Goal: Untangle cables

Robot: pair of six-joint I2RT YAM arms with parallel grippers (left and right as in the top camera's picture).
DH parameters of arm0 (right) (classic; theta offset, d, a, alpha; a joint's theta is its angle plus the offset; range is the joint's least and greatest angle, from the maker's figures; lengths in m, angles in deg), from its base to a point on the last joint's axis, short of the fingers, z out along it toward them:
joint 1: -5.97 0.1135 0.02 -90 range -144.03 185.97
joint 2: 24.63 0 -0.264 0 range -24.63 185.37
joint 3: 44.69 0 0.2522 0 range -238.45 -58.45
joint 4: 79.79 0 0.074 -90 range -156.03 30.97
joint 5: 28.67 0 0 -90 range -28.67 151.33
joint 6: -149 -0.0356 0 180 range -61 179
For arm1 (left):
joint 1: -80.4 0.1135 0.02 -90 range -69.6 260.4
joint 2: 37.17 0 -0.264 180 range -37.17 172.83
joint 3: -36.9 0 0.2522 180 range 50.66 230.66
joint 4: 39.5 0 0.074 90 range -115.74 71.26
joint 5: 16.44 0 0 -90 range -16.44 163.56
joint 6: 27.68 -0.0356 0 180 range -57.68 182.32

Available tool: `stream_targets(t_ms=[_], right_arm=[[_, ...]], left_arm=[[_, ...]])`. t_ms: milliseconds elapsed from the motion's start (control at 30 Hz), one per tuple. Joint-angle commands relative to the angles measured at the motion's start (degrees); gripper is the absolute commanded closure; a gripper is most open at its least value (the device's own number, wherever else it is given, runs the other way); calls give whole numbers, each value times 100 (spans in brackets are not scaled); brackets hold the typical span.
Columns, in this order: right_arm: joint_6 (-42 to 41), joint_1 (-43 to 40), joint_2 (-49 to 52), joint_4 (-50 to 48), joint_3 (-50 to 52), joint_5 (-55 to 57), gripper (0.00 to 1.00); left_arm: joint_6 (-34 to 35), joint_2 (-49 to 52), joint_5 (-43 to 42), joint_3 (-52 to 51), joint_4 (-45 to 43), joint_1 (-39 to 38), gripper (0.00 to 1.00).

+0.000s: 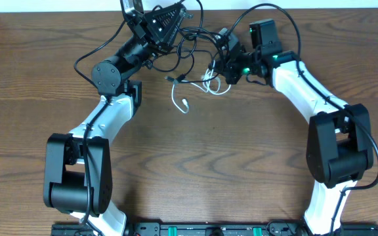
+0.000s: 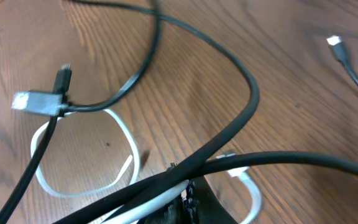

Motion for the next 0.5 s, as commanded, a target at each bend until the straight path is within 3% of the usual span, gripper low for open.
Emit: stream_targets(t_ms=[0,200,467], right_arm=[[-267,-350,39,76,11,-114,99],[-358,-1021,22,623,9,-127,99],[-168,-2055,-155,1189,9,-511,99]], left_arm=[[-39,-190,31,63,-66,2,92],[-595,-190,9,63,321,205,92],[-2833,-188,-645,63,2435,684,92]])
